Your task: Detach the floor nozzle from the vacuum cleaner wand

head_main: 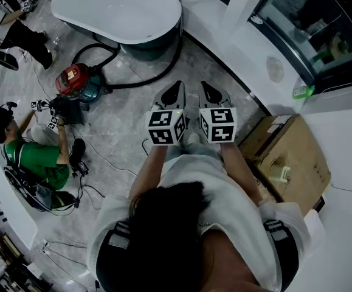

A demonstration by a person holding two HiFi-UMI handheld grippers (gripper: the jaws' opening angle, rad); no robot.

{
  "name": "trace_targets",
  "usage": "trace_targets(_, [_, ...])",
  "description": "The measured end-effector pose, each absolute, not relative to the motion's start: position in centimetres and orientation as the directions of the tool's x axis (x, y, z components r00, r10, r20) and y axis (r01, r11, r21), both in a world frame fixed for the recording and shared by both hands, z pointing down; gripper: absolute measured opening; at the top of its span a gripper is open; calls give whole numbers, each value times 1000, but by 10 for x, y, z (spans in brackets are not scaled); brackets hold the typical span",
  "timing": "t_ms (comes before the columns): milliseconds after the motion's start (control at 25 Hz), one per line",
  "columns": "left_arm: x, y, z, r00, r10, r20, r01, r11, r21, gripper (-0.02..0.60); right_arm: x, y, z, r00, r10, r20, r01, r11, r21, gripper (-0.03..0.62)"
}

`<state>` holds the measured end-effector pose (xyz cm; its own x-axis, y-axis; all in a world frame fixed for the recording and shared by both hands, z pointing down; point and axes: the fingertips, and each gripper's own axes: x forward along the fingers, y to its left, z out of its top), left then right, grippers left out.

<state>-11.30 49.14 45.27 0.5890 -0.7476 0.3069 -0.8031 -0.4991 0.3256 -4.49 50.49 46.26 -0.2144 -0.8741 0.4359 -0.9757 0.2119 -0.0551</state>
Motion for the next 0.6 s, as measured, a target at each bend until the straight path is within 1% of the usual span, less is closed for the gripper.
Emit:
trace_targets(360, [-101,486,452,579,-756,304,-810,-494,316,3,-41,500,465,-247,-862,442,-968,242,-69,15])
trace_targets(600, [-90,484,455,582,-752,311,-809,-495,316,3,-30,497,465,-246,-864,439,-969,237,-76,15])
